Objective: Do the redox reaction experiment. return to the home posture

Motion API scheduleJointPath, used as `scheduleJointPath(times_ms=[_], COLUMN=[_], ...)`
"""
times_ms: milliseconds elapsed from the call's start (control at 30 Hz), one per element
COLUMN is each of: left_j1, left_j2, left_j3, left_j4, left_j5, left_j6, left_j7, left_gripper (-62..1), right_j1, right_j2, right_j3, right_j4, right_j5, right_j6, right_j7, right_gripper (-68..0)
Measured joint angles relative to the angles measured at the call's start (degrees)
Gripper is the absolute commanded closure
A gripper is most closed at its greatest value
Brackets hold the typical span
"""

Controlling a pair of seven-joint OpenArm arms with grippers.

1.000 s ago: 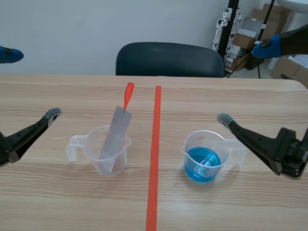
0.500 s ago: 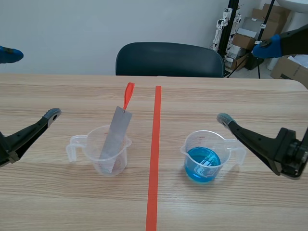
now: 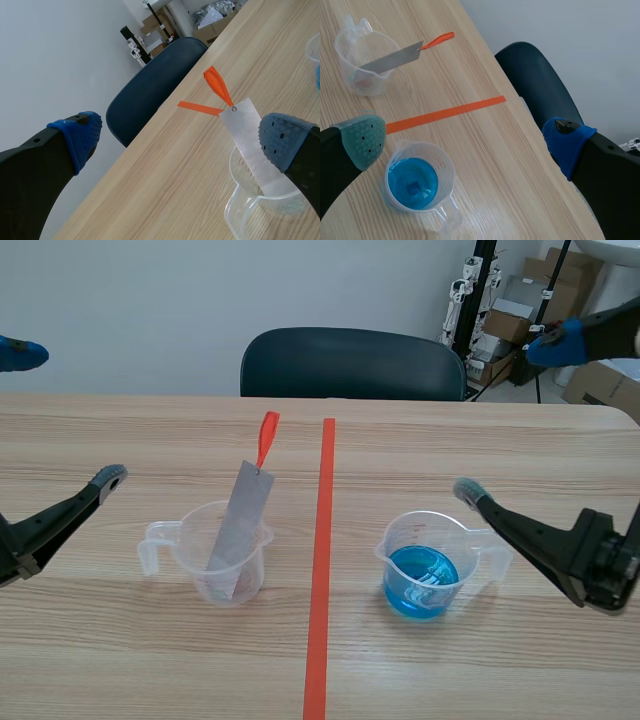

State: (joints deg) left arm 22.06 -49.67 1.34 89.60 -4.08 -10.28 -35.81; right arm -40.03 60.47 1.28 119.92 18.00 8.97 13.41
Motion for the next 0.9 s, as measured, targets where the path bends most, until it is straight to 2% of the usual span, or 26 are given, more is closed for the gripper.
scheduleJointPath(times_ms=[633,900], left_j1=[0.00,0.00], left_j2=[0.00,0.00], left_j3=[0.00,0.00], left_j4=[0.00,0.00], left_j5=[0.00,0.00], left_j6=[0.00,0.00], left_j7=[0.02,0.02], left_gripper=[-62.3,-62.3], right_j1=[0.00,0.00], right_j2=[0.00,0.00], right_j3=[0.00,0.00], right_j4=[0.00,0.00], right_j5=[-0.04,-7.08], right_j6=[0.00,0.00], right_j7=[0.07,0.11], right_gripper=[-67.9,-67.9])
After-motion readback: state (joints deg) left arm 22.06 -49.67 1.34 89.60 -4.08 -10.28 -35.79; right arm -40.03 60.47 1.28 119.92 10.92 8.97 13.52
